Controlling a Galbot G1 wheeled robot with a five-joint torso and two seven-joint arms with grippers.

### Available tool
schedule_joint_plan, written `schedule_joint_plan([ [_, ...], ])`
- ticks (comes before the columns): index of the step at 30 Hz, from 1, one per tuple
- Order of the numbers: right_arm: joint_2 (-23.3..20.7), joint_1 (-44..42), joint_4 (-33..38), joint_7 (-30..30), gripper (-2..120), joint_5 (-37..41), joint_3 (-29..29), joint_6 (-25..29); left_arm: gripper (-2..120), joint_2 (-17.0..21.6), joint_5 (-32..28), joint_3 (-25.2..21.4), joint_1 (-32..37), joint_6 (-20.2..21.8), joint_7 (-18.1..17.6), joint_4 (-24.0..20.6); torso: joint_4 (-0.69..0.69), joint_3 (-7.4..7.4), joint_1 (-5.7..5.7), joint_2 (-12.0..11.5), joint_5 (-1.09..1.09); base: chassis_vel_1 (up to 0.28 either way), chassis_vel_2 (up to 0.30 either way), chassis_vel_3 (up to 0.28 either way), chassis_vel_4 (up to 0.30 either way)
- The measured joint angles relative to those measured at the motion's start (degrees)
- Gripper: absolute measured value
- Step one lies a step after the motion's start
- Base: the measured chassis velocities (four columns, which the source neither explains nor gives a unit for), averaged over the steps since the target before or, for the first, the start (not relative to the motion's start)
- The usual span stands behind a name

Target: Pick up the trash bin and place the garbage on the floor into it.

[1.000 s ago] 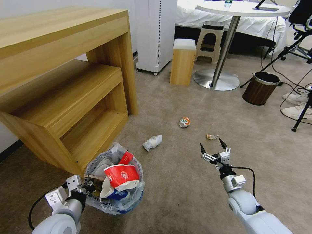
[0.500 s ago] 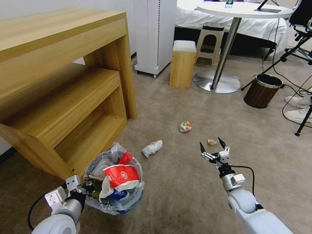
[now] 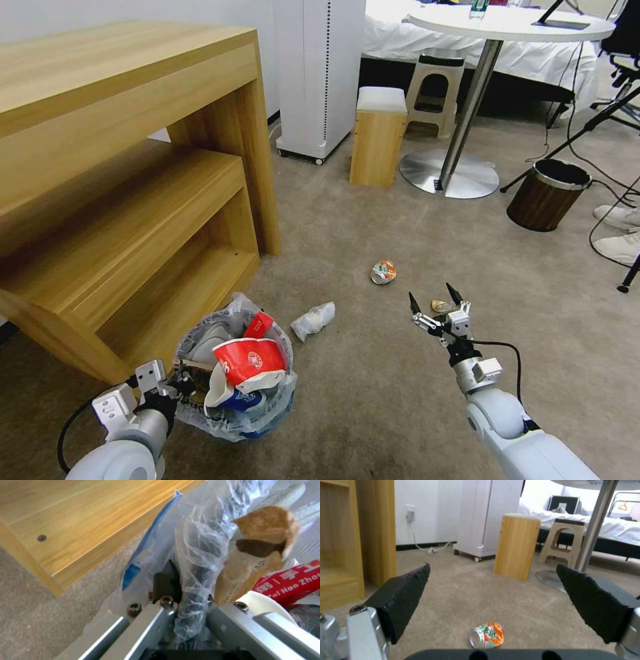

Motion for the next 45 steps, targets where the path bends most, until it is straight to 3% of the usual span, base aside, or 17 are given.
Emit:
schedule_joint_plan([
  [13, -2.26, 3.16, 0.51, -3.88, 100, 7.72, -4.01, -3.1, 0, -0.23, 0.11, 0.05, 0.13, -0.08, 0.0, 0.23, 0.0, 0.0, 0.0, 0.0, 0.0, -0.028, 0.029, 0.031, -0.024],
  [19, -4.21, 9.79, -4.91, -10.77, 100, 16.42, -12.46, -5.25, 0, -0.41, 0.14, -0.28, 0.28, -0.3, 0.0, 0.18, 0.01, 0.0, 0.0, 0.0, 0.01, 0.0, 0.0, 0.0, 0.0],
  [25, -4.23, 12.13, -7.74, -14.57, 100, 26.0, -15.72, -7.07, 0, -0.23, 0.11, 0.26, -0.36, -0.31, 0.0, 1.16, -0.01, 0.0, 0.0, 0.0, -0.02, 0.0, 0.0, 0.0, 0.0],
  [33, -2.04, 15.24, -13.76, -14.09, 100, 35.71, -19.23, -10.5, 0, -0.21, 0.21, 0.4, 0.21, -0.34, 0.1, 0.96, 0.0, 0.0, 0.0, 0.0, -0.01, 0.0, 0.0, 0.0, 0.0],
  [39, -0.42, 16.96, -16.89, -14.13, 100, 37.92, -20.52, -12.84, 0, -0.51, 0.48, 0.38, 0.82, -0.37, 0.18, 0.44, -0.01, 0.0, 0.0, 0.0, -0.01, 0.0, 0.0, 0.0, 0.0],
  [45, 4.05, 20.64, -22.8, -16.84, 100, 40.18, -23.01, -13.45, 0, -0.82, 0.53, -0.09, 1.18, -0.38, 0.22, 0.23, 0.0, 0.0, 0.0, 0.0, 0.0, 0.0, 0.0, 0.0, 0.0],
])
